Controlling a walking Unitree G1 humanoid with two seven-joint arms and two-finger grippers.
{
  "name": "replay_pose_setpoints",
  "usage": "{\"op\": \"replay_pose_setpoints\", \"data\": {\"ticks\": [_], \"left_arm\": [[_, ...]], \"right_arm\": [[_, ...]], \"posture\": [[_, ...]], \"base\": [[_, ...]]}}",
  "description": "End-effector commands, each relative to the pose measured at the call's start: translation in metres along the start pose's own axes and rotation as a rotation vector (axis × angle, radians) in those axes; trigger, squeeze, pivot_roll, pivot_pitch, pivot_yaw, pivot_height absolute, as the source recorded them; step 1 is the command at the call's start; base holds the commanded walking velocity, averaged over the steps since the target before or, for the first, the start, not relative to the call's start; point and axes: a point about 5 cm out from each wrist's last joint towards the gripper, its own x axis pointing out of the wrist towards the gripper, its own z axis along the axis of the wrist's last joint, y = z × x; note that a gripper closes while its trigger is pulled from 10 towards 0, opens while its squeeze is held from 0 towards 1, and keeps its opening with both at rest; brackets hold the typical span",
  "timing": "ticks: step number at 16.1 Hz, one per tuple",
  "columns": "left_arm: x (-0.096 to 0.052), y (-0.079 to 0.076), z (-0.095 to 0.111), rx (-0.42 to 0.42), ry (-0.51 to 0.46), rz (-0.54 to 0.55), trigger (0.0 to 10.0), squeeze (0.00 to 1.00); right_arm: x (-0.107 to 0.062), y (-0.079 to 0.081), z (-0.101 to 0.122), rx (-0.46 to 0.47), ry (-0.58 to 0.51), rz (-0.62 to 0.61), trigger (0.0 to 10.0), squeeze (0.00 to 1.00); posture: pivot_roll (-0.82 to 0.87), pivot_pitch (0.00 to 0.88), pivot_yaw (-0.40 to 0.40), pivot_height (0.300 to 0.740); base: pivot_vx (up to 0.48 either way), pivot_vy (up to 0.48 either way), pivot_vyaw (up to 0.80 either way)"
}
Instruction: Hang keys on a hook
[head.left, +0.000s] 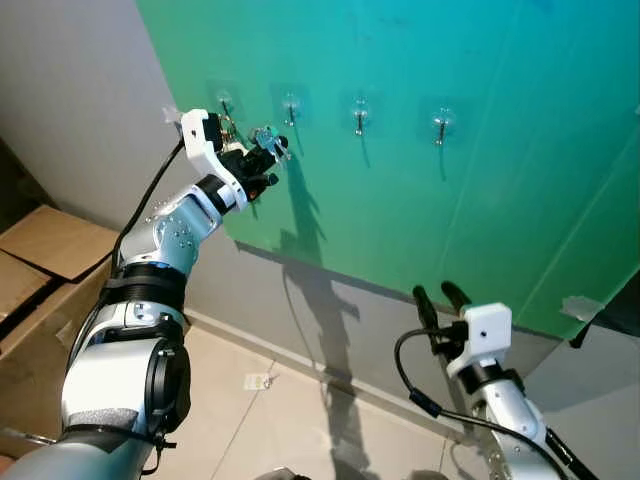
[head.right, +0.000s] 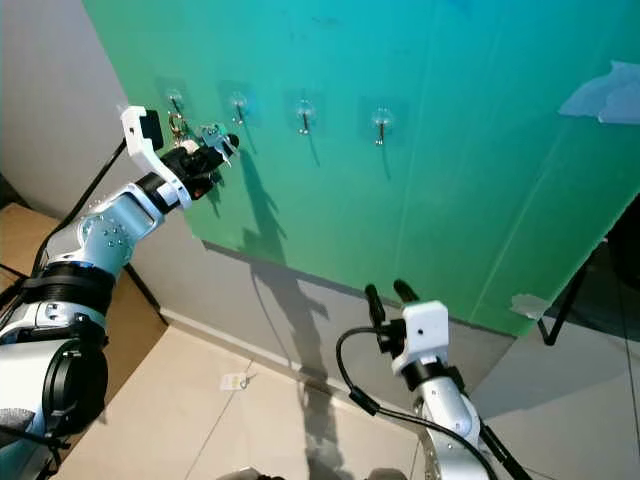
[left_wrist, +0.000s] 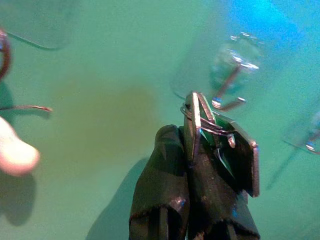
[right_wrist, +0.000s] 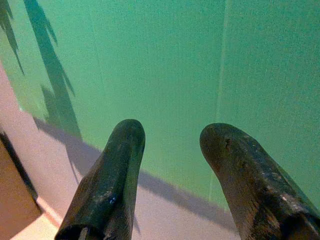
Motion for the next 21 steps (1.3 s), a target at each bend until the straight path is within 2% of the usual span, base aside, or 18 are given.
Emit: {"op": "replay_pose_setpoints", "data": {"ticks": [1,5,10,12,15,21], "left_arm": [[-0.004,-0.001,0.001,-0.044,-0.023,-0.055,10.0,0.00],[0.000,-0.008,-0.001,-0.041,-0.014,-0.140,10.0,0.00],[0.005,-0.009,0.008,-0.041,-0.015,-0.165,10.0,0.00],[0.006,-0.012,0.011,-0.054,-0.015,-0.188,10.0,0.00],[0.008,-0.012,0.014,-0.097,-0.030,-0.201,10.0,0.00],[0.010,-0.009,0.021,-0.203,-0.082,-0.193,10.0,0.00]], "right_arm": [[-0.002,-0.002,-0.007,-0.004,0.007,0.003,10.0,0.00],[-0.002,-0.002,-0.018,-0.001,0.031,0.006,10.0,0.00],[-0.001,-0.002,-0.033,0.006,0.053,0.002,10.0,0.00],[-0.004,-0.004,-0.045,0.014,0.099,-0.007,10.0,0.00],[-0.011,-0.008,-0.060,0.027,0.175,-0.023,10.0,0.00],[-0.010,-0.009,-0.061,0.027,0.169,-0.026,10.0,0.00]], "posture": [[-0.22,0.000,0.152,0.732],[-0.21,0.000,0.151,0.732],[-0.21,0.000,0.159,0.732],[-0.22,0.000,0.164,0.732],[-0.22,0.000,0.167,0.732],[-0.23,0.000,0.170,0.732]], "base": [[0.000,0.000,0.00],[0.000,0.000,0.00],[0.000,0.000,0.00],[0.000,0.000,0.00],[0.000,0.000,0.00],[0.000,0.000,0.00]]}}
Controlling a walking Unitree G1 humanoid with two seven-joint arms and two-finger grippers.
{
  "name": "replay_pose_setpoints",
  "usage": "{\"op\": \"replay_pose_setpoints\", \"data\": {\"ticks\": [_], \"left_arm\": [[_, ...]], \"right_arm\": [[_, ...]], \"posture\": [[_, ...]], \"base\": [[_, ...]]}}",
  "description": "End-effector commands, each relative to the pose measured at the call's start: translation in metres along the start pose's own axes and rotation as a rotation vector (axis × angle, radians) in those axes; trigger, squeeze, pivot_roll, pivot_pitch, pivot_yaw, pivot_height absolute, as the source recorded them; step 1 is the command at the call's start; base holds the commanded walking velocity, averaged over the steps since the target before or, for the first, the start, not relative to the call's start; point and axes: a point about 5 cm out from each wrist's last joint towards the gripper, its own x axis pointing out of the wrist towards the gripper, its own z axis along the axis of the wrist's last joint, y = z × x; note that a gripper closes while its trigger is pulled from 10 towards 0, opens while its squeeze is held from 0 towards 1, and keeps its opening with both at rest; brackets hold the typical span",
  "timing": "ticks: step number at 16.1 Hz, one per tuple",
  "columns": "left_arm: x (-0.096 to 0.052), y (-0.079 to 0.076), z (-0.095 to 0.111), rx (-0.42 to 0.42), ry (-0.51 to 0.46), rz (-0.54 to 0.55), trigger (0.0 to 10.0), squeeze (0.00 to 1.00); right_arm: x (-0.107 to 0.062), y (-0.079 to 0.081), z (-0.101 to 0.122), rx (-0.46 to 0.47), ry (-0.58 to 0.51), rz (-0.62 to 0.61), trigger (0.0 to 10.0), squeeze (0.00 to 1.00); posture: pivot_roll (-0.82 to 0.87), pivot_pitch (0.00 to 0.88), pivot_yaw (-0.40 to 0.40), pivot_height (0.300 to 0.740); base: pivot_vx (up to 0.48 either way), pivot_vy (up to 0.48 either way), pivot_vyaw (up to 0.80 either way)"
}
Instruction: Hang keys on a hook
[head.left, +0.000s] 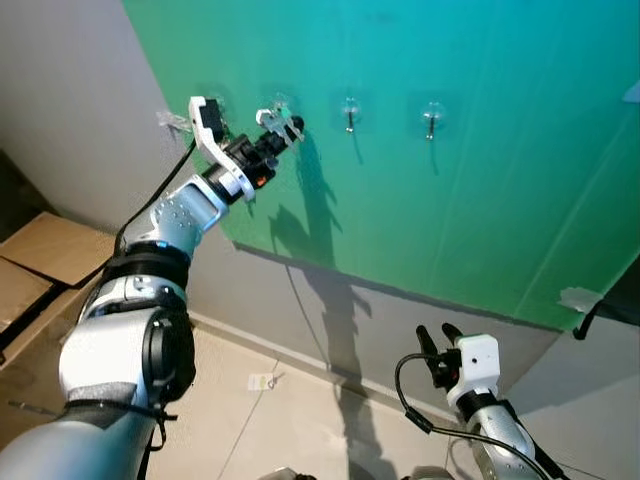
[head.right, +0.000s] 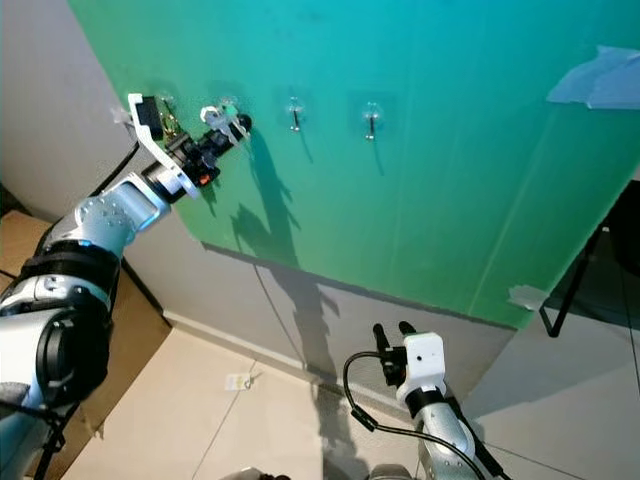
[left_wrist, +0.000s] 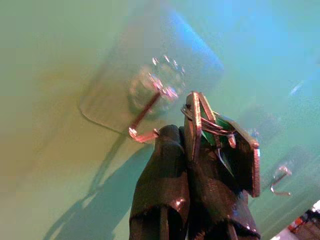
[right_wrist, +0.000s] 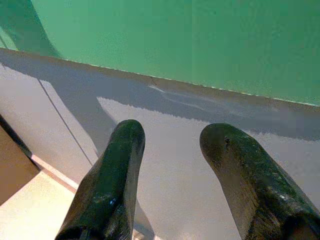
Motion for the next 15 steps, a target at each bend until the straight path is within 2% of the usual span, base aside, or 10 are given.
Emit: {"op": "replay_pose_setpoints", "data": {"ticks": [1,4,6,10,12,14,15], "left_arm": [[0.000,-0.002,0.011,-0.007,-0.034,0.000,10.0,0.00],[-0.005,0.006,0.014,-0.039,-0.080,0.062,10.0,0.00],[-0.008,0.011,0.009,-0.057,-0.070,0.094,10.0,0.00],[-0.022,0.029,-0.029,-0.078,0.063,0.233,10.0,0.00],[-0.026,0.033,-0.035,-0.081,0.080,0.249,10.0,0.00],[-0.029,0.036,-0.039,-0.053,0.103,0.274,10.0,0.00],[-0.029,0.037,-0.040,0.003,0.126,0.287,10.0,0.00]], "right_arm": [[0.004,0.001,0.003,-0.004,-0.017,0.018,10.0,0.00],[0.004,0.001,0.003,-0.005,-0.020,0.015,10.0,0.00],[0.004,0.001,0.003,-0.006,-0.021,0.014,10.0,0.00],[0.004,0.002,0.003,-0.005,-0.020,0.016,10.0,0.00],[0.004,0.001,0.003,-0.005,-0.021,0.016,10.0,0.00],[0.004,0.002,0.003,-0.005,-0.020,0.018,10.0,0.00],[0.004,0.002,0.003,-0.006,-0.020,0.019,10.0,0.00]], "posture": [[-0.23,0.000,0.170,0.732],[-0.23,0.006,0.171,0.732],[-0.23,0.010,0.171,0.732],[-0.23,0.015,0.170,0.732],[-0.23,0.017,0.169,0.732],[-0.23,0.017,0.169,0.732],[-0.23,0.017,0.169,0.732]], "base": [[0.000,0.000,0.00],[0.000,0.000,0.00],[0.000,0.000,0.00],[0.000,0.000,0.00],[0.000,0.000,0.00],[0.000,0.000,0.00],[0.000,0.000,0.00]]}}
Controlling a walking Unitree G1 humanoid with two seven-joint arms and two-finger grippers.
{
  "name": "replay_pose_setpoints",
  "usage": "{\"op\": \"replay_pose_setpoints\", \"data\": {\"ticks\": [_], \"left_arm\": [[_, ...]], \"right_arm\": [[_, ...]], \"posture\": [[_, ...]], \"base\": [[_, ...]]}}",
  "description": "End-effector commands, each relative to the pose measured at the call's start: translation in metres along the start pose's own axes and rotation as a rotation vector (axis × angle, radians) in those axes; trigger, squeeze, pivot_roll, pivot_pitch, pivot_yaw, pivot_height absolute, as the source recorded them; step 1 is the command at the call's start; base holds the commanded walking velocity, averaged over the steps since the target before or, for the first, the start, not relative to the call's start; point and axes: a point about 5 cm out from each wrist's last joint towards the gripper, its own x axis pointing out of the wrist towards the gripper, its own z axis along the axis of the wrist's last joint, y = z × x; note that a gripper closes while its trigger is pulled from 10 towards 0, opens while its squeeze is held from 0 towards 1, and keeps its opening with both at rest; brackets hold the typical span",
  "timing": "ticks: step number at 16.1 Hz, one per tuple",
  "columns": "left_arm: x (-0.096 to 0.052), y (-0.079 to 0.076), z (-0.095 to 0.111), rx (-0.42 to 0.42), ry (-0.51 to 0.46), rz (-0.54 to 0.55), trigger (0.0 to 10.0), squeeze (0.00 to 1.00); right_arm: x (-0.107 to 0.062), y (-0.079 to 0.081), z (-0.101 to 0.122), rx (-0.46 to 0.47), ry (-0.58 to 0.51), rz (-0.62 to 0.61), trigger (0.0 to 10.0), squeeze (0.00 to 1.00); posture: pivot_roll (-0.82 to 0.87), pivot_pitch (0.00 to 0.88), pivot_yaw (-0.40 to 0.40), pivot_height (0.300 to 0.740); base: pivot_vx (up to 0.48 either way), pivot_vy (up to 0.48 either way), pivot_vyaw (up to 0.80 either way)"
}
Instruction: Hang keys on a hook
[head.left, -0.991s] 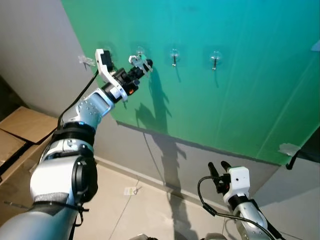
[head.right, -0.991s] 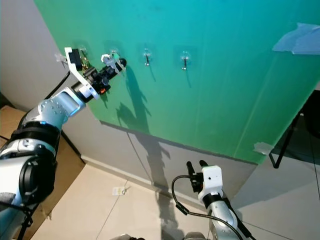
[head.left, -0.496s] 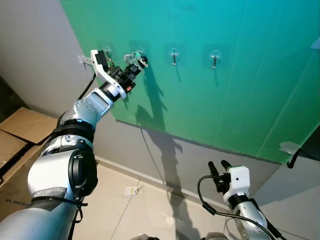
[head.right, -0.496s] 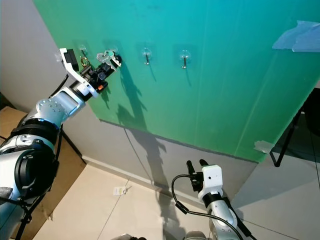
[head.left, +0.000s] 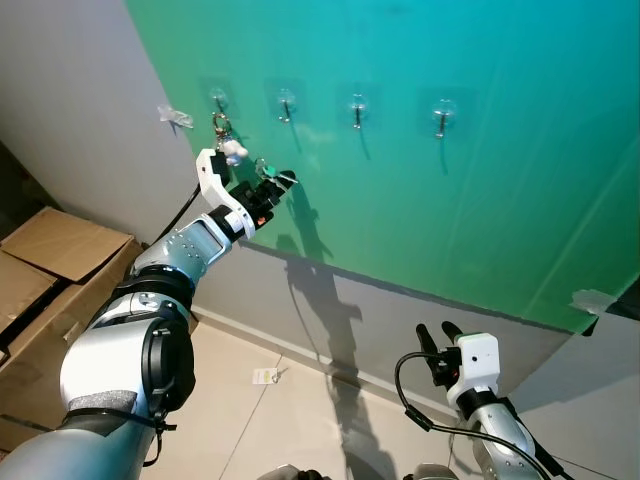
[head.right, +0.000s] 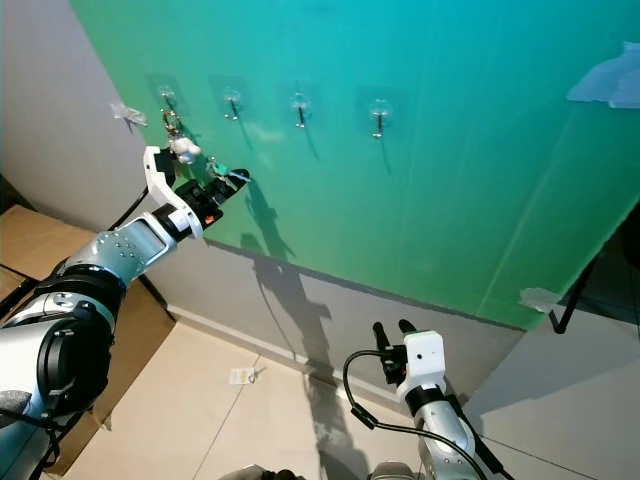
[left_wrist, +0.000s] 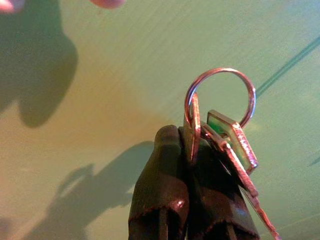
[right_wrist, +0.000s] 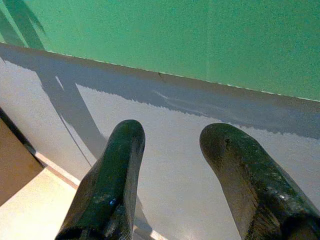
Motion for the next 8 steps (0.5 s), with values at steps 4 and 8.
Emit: {"op": "replay_pose_setpoints", "data": {"ticks": [4,8], "left_arm": [[0.000,0.002,-0.014,0.382,0.150,0.033,10.0,0.00],[0.004,-0.018,-0.023,0.483,0.240,-0.170,10.0,0.00]], "right_arm": [[0.001,0.002,0.001,-0.002,-0.010,0.014,10.0,0.00],[0.002,0.002,0.001,-0.001,-0.008,0.018,10.0,0.00]], "posture": [[-0.22,0.016,0.167,0.732],[-0.22,0.019,0.162,0.732]], "base": [[0.000,0.000,0.00],[0.000,0.000,0.00]]}}
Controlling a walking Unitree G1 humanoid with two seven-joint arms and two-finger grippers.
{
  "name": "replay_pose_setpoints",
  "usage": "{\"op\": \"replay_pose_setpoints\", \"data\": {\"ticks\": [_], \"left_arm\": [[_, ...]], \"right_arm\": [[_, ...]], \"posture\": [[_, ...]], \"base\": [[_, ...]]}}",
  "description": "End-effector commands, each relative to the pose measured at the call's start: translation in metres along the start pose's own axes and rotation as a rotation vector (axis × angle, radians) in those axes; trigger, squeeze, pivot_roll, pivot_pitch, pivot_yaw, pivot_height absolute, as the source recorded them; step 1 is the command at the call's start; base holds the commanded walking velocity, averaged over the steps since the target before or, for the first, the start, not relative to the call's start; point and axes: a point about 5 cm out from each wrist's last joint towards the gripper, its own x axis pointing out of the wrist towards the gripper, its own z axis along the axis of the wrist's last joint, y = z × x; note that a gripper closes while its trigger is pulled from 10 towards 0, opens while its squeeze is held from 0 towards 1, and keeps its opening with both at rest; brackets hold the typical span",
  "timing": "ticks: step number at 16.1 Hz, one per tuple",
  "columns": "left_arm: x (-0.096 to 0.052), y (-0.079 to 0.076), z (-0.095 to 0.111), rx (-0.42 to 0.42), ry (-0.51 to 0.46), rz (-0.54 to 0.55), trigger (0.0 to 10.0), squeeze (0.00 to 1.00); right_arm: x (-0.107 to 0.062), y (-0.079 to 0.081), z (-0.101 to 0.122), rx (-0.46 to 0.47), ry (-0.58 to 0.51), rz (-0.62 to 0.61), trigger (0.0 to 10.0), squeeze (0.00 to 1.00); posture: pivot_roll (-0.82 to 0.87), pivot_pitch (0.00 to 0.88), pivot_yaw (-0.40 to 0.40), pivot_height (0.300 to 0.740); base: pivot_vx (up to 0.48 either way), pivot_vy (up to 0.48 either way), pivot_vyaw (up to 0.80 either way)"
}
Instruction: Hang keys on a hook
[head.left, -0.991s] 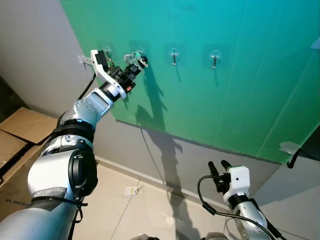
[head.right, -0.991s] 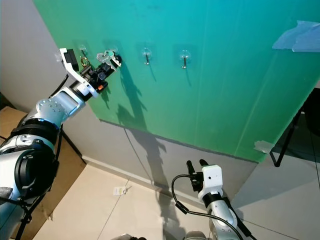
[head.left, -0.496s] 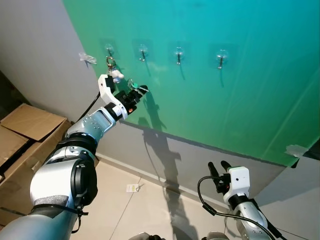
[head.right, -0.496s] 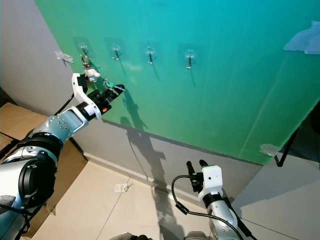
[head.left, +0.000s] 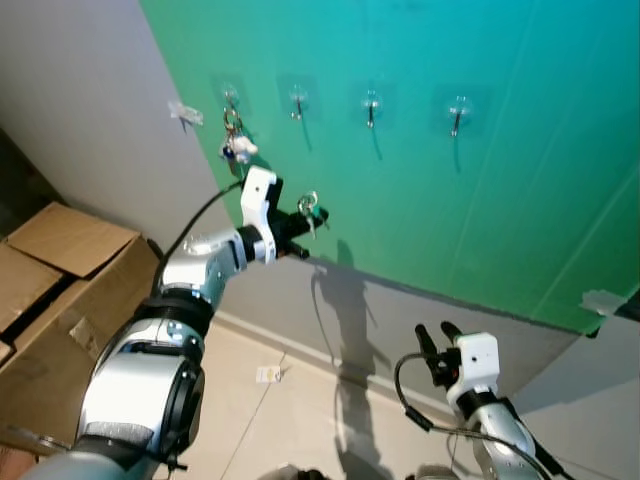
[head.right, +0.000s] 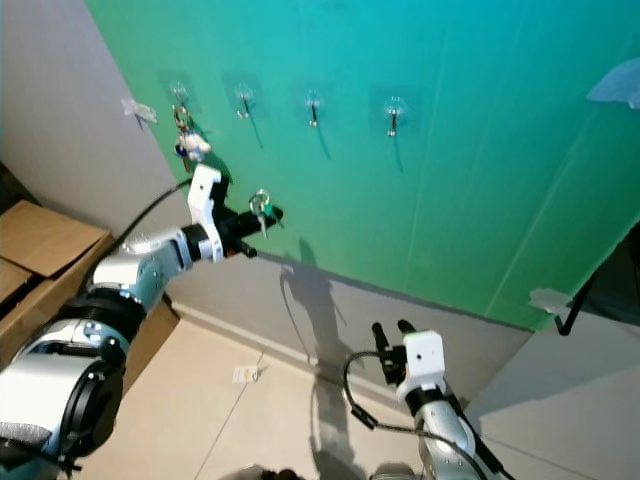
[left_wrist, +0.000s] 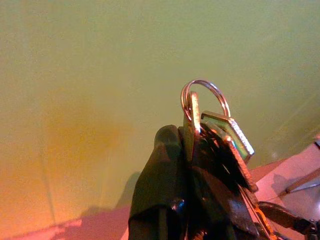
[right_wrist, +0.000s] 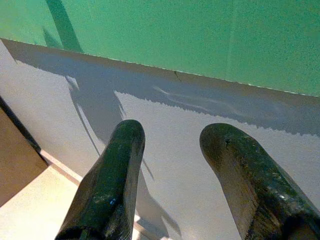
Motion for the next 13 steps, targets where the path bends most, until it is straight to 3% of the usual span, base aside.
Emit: {"op": "replay_pose_setpoints", "data": {"ticks": [1,2,3,7,8,13], "left_arm": [[-0.005,0.002,0.016,0.026,-0.042,-0.021,10.0,0.00],[-0.006,0.002,0.024,0.023,-0.075,-0.031,10.0,0.00],[-0.010,0.000,0.045,0.000,-0.179,-0.059,10.0,0.00],[-0.019,0.000,0.066,-0.113,-0.297,-0.131,10.0,0.00],[-0.022,0.000,0.070,-0.175,-0.336,-0.156,10.0,0.00],[-0.013,-0.006,0.073,-0.252,-0.337,-0.210,10.0,0.00]], "right_arm": [[0.002,0.002,0.002,0.000,-0.008,0.011,10.0,0.00],[0.002,0.002,0.002,0.000,-0.008,0.012,10.0,0.00],[0.003,0.002,0.002,-0.001,-0.007,0.013,10.0,0.00],[0.005,0.002,0.003,-0.002,-0.006,0.015,10.0,0.00],[0.005,0.002,0.003,-0.002,-0.005,0.017,10.0,0.00],[0.007,0.003,0.004,-0.003,-0.003,0.024,10.0,0.00]], "posture": [[-0.22,0.019,0.161,0.732],[-0.22,0.018,0.160,0.732],[-0.22,0.016,0.160,0.732],[-0.22,0.003,0.161,0.732],[-0.22,0.000,0.161,0.732],[-0.22,0.000,0.162,0.732]], "base": [[0.000,0.000,0.00],[0.000,0.000,0.00],[0.000,0.000,0.00],[0.000,0.000,0.00],[0.000,0.000,0.00],[0.000,0.000,0.00]]}}
